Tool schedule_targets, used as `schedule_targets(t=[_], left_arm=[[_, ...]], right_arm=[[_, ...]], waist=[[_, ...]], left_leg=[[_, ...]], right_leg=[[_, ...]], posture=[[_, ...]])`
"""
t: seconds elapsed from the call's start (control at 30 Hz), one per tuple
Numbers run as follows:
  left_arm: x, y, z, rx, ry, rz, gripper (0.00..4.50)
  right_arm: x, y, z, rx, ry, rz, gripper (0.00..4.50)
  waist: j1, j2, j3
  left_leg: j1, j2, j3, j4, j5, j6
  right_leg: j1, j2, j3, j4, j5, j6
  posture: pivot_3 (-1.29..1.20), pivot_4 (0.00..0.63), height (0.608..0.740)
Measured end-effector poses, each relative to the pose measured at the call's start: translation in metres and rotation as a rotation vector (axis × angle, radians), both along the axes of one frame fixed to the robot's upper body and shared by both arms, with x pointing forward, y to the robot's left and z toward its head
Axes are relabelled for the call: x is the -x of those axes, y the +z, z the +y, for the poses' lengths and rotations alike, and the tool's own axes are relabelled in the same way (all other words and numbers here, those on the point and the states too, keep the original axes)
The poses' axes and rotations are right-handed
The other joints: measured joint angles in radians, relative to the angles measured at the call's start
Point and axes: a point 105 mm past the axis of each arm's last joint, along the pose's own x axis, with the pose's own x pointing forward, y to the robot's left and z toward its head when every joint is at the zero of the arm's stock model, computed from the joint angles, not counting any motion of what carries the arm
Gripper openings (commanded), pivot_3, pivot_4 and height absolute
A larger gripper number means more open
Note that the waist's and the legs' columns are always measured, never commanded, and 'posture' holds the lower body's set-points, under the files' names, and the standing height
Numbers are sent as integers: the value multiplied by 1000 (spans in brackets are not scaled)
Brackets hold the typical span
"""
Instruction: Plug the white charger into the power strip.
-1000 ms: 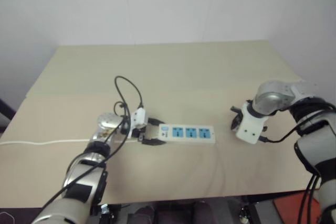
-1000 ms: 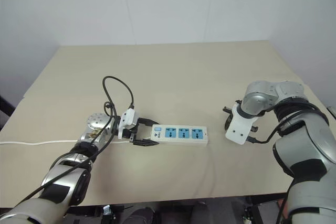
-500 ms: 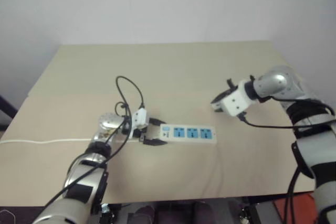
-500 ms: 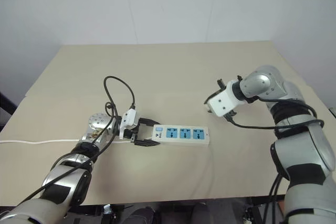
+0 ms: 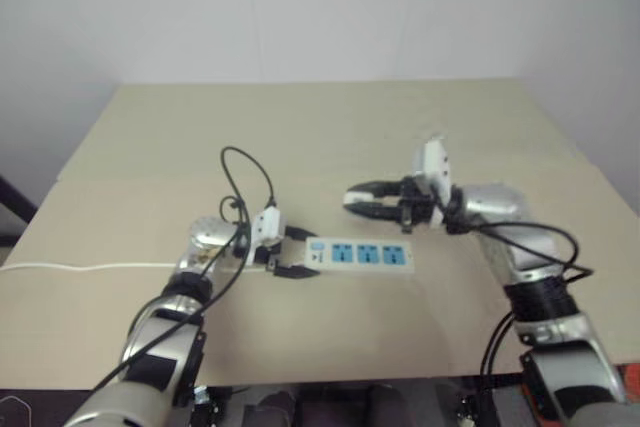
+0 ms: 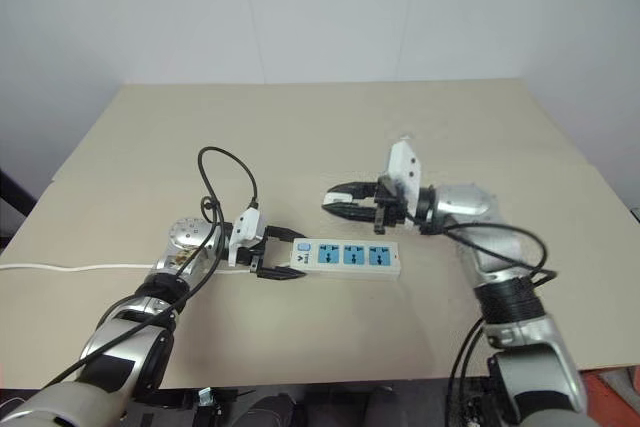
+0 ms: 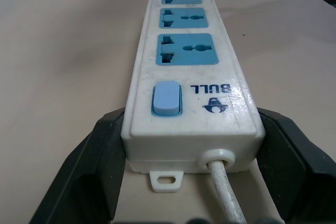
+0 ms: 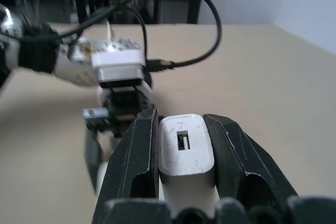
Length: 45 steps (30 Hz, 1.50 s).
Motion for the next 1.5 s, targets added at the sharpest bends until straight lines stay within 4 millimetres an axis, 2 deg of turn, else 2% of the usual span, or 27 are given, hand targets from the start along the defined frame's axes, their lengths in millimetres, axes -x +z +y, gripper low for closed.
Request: schedule_targets(t=[0.17, 0.33, 0.63, 0.73, 0.93, 1.5], left_arm=[[0, 0, 0, 1, 0, 6, 3242], [0, 1, 2, -3, 3, 13, 3242], [0, 1, 2, -3, 5, 16, 3242], [0, 1, 2, -2, 5, 18, 3242], [0, 0, 2, -5, 4, 22, 3242], [0, 0, 3, -10, 4, 30, 3242]], right_arm=[[-4, -3, 7, -49, -13, 45, 1185], [-9, -14, 4, -41, -30, 124, 1185], [-7, -22, 5, -21, -9, 197, 1185], [-6, -23, 5, -21, -5, 205, 1185], [0, -37, 13, -4, 47, 232, 1185], [-8, -41, 11, 8, 60, 178, 1185]], waist=[[0, 0, 0], [-2, 0, 0], [-4, 0, 0], [-4, 0, 0], [-5, 0, 0], [-10, 0, 0]], left_leg=[[0, 0, 0, 0, 0, 0], [0, 0, 0, 0, 0, 0], [0, 0, 0, 0, 0, 0], [0, 0, 0, 0, 0, 0], [0, 0, 0, 0, 0, 0], [1, 0, 0, 0, 0, 0]], right_leg=[[0, 0, 0, 0, 0, 0], [0, 0, 0, 0, 0, 0], [0, 0, 0, 0, 0, 0], [0, 0, 0, 0, 0, 0], [0, 0, 0, 0, 0, 0], [0, 0, 0, 0, 0, 0]], posture=[[0, 150, 740], [0, 150, 740], [0, 150, 740], [0, 150, 740], [0, 150, 740], [0, 150, 740]])
